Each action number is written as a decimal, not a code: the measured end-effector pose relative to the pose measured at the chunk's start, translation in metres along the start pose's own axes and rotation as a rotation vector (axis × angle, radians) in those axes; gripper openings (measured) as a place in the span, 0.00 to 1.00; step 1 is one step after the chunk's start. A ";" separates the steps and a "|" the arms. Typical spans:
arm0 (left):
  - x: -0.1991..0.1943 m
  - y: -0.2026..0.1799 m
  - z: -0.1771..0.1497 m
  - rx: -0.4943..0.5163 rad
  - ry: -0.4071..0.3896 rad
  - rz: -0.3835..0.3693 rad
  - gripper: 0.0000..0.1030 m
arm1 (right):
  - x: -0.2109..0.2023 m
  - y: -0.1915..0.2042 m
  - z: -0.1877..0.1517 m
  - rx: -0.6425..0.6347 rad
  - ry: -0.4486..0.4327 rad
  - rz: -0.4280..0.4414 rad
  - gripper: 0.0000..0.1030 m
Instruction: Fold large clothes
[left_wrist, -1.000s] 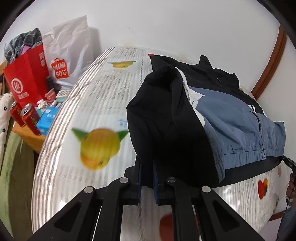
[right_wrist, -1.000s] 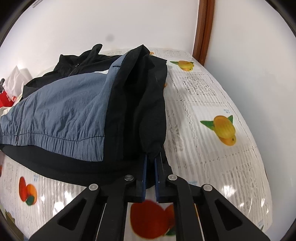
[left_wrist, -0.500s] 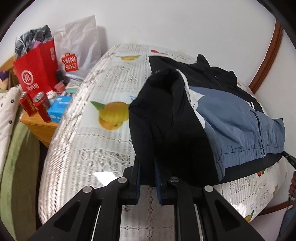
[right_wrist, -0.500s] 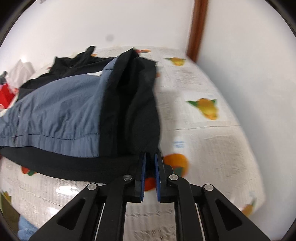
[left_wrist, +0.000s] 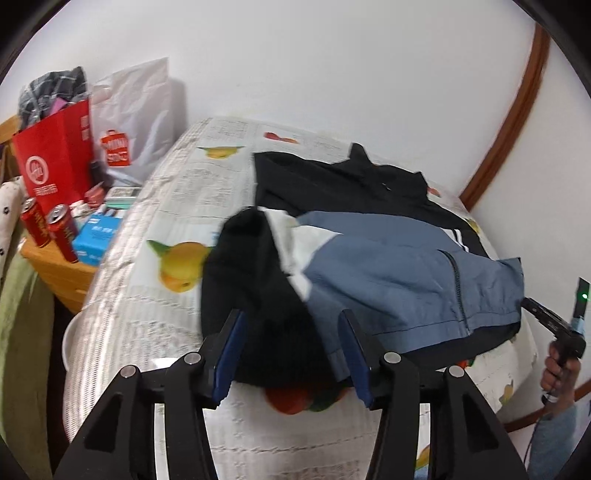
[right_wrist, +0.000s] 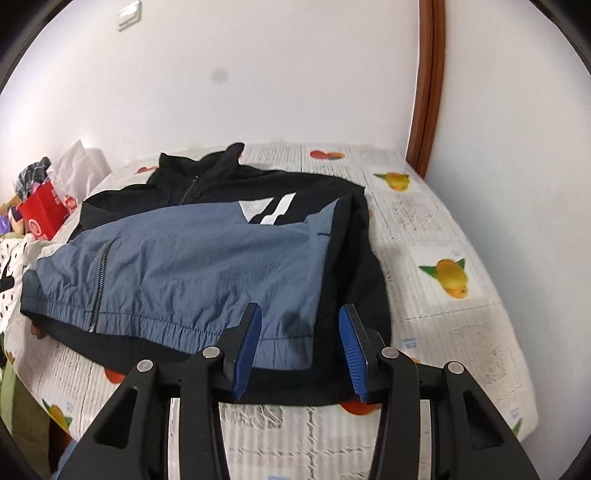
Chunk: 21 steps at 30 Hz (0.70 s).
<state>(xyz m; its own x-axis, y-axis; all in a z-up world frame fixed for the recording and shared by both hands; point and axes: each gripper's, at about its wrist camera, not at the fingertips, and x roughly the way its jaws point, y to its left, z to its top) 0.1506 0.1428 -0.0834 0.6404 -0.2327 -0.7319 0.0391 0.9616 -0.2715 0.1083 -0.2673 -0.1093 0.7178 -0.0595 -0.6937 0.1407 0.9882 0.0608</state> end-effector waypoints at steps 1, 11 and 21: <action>0.003 -0.003 0.000 0.004 0.006 -0.007 0.49 | 0.005 0.000 0.000 0.010 0.005 0.014 0.42; 0.045 -0.021 -0.005 0.014 0.103 0.003 0.44 | 0.029 0.004 -0.002 0.025 0.014 -0.047 0.16; 0.018 -0.031 0.034 0.062 -0.026 -0.021 0.12 | -0.006 -0.001 0.020 0.042 -0.098 0.046 0.07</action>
<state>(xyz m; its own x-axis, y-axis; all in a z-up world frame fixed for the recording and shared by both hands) 0.1870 0.1136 -0.0667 0.6589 -0.2501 -0.7094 0.0997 0.9638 -0.2472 0.1170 -0.2707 -0.0908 0.7870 -0.0296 -0.6163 0.1331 0.9835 0.1228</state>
